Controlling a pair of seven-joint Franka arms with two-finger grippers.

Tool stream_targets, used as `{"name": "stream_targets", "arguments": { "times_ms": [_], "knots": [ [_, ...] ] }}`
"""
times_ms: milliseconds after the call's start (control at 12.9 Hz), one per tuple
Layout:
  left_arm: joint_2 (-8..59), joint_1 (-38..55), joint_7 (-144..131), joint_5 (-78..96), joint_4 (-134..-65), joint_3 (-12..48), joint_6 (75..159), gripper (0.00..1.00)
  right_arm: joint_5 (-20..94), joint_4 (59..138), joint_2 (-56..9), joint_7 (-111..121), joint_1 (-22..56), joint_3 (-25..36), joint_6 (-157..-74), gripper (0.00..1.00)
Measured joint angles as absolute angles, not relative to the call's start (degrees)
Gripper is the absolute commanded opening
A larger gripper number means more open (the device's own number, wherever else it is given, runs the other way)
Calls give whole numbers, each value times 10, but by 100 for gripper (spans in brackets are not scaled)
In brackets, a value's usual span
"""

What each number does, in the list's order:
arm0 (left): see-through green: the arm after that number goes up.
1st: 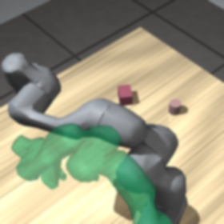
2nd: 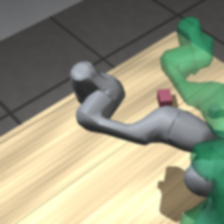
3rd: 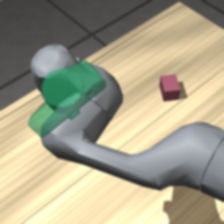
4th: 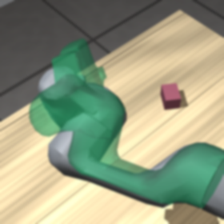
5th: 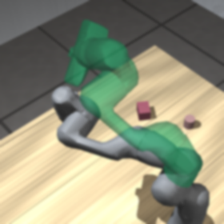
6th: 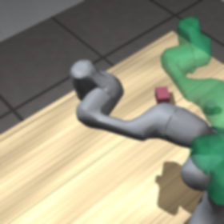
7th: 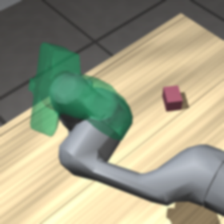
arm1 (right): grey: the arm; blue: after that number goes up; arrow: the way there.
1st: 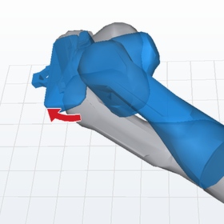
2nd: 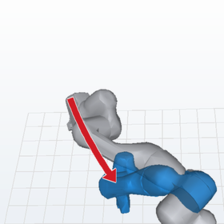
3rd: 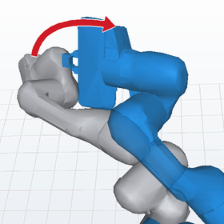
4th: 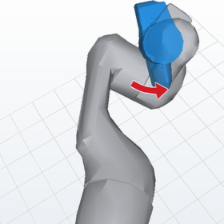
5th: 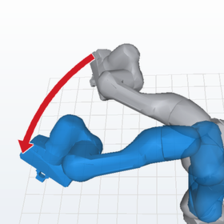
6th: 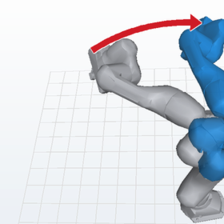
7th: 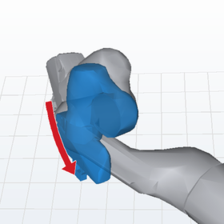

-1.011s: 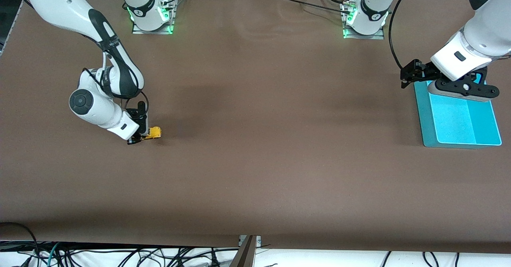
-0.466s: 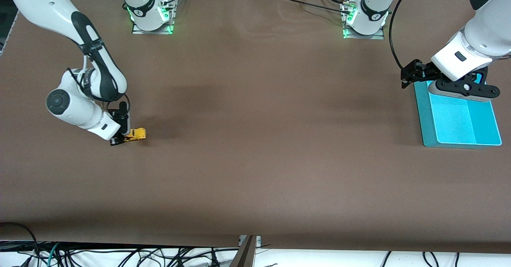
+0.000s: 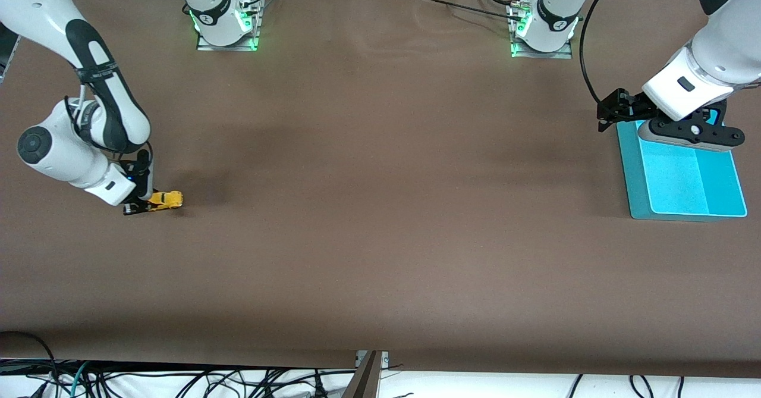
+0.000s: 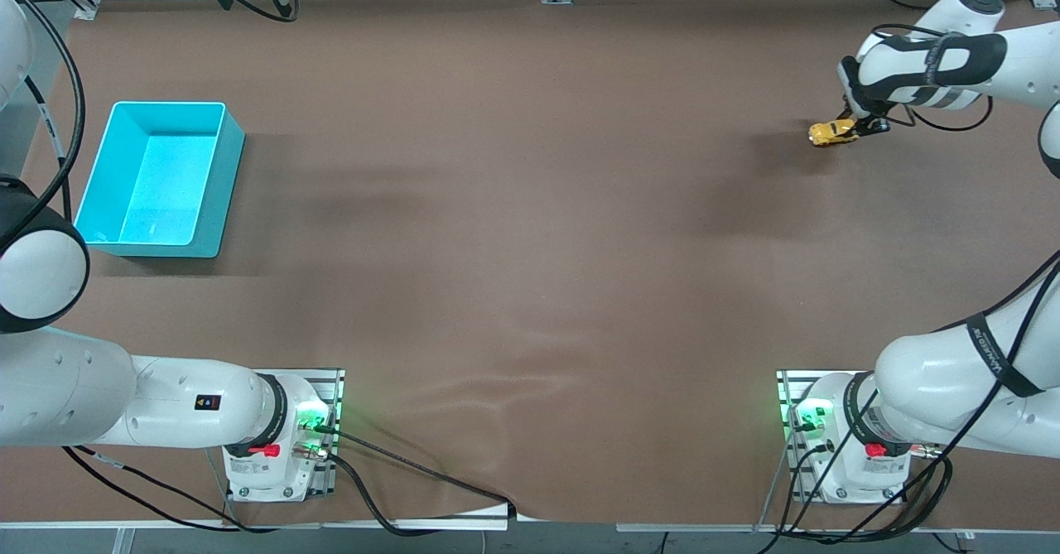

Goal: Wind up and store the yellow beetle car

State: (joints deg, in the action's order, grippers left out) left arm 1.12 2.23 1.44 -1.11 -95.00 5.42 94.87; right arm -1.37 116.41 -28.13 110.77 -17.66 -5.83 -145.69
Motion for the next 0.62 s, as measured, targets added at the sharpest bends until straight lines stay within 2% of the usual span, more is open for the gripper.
{"name": "stream_targets", "arguments": {
  "times_ms": [78, 155, 233, 311, 622],
  "knots": [
    [11, 22, 14, -11, -950, 54, 949, 100, -14, 1164, -282, 1110, -180, -59, -1457, 23],
    [11, 22, 14, -11, -950, 54, 949, 100, -14, 1163, -282, 1110, -180, -59, -1457, 32],
    [11, 22, 14, -11, -950, 54, 949, 100, -14, 1163, -282, 1110, -180, -60, -1456, 48],
    [11, 22, 14, -11, -950, 54, 949, 100, -14, 1163, -282, 1110, -180, -60, -1456, 59],
    [11, 22, 14, -11, -950, 54, 949, 100, -13, 1157, -300, 1110, -180, -66, -1444, 82]
  ]
}}
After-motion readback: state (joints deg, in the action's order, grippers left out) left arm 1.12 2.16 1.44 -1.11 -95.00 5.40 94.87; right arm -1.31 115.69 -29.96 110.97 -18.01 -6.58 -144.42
